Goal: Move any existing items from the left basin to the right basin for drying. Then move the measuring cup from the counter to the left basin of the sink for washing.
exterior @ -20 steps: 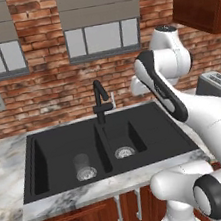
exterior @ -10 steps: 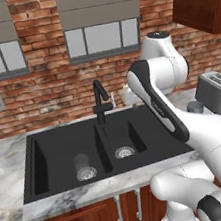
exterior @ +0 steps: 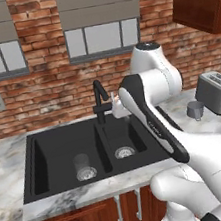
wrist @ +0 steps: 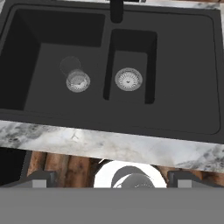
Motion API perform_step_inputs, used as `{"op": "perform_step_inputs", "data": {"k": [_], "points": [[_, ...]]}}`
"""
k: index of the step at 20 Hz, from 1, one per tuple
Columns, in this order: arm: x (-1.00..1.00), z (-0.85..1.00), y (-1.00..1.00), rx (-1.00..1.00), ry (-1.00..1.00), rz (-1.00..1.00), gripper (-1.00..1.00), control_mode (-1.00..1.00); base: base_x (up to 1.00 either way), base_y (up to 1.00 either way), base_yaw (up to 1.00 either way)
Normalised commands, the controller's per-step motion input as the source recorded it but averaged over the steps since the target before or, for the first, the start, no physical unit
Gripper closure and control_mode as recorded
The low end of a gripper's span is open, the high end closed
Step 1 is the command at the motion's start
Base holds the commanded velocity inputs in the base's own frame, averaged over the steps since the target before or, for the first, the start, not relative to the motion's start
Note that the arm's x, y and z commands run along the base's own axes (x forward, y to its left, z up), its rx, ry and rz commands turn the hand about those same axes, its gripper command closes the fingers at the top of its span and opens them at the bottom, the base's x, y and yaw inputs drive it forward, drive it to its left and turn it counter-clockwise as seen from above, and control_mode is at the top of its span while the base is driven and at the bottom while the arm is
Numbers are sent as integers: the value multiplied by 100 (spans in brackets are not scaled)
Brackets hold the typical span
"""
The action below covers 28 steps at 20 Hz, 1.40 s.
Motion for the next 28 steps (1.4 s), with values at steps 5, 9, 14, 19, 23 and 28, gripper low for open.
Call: {"op": "perform_step_inputs", "data": {"k": [5, 9, 14, 19, 23, 28], "points": [[-8, -11, 43, 0, 1, -1, -100, -100, 0, 0, 0], [0, -10, 53, -3, 1, -2, -100, -100, 0, 0, 0], [0, -7, 61, -6, 1, -2, -100, -100, 0, 0, 0], [0, -8, 54, -5, 0, -1, -100, -100, 0, 0, 0], [5, -13, 48, -6, 1, -1, -100, -100, 0, 0, 0], [15, -17, 35, -5, 0, -1, -100, -100, 0, 0, 0]]}}
